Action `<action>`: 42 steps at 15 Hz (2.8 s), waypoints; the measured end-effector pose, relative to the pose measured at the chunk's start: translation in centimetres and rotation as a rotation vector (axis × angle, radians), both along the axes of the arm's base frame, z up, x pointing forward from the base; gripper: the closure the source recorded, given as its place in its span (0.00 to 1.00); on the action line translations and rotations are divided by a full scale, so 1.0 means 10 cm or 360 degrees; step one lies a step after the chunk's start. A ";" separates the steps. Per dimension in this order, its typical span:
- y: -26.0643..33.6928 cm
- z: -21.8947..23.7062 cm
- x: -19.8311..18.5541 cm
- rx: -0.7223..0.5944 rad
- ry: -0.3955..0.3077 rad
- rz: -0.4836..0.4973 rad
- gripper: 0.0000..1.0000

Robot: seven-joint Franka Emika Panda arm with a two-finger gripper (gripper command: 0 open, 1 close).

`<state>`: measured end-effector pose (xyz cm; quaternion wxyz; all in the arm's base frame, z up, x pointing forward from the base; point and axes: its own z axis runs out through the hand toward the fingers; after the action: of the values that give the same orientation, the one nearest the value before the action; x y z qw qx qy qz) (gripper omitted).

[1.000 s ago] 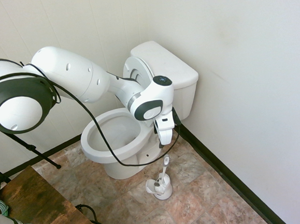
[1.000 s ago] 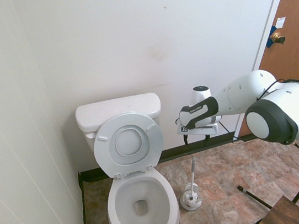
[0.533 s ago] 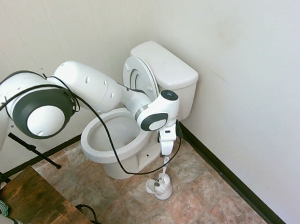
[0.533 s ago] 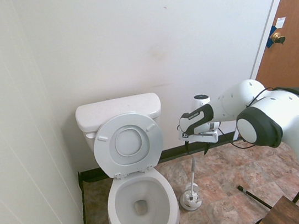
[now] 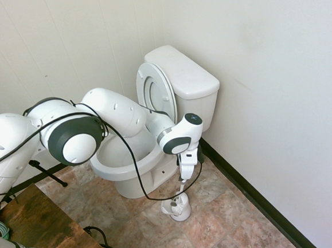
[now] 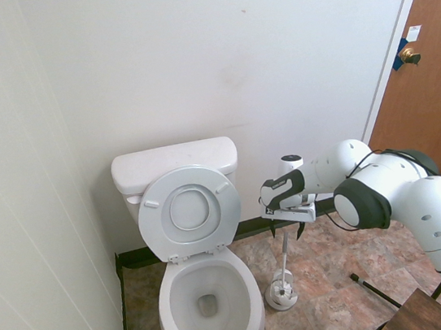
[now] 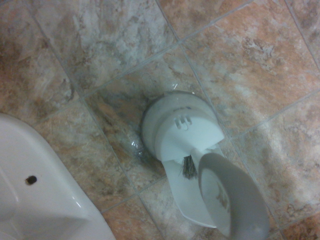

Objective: Clean the toilet

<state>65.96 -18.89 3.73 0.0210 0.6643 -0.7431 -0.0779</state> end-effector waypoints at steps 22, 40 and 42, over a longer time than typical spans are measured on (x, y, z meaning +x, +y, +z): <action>-0.13 -0.44 0.29 0.0016 0.0022 -0.0056 1.00; -0.10 -0.56 0.21 -0.0027 0.0023 0.0131 1.00; -0.02 -0.54 0.10 -0.0022 0.0029 0.0211 1.00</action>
<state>66.97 -19.09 -1.67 0.0377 0.7112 -0.6977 -0.0773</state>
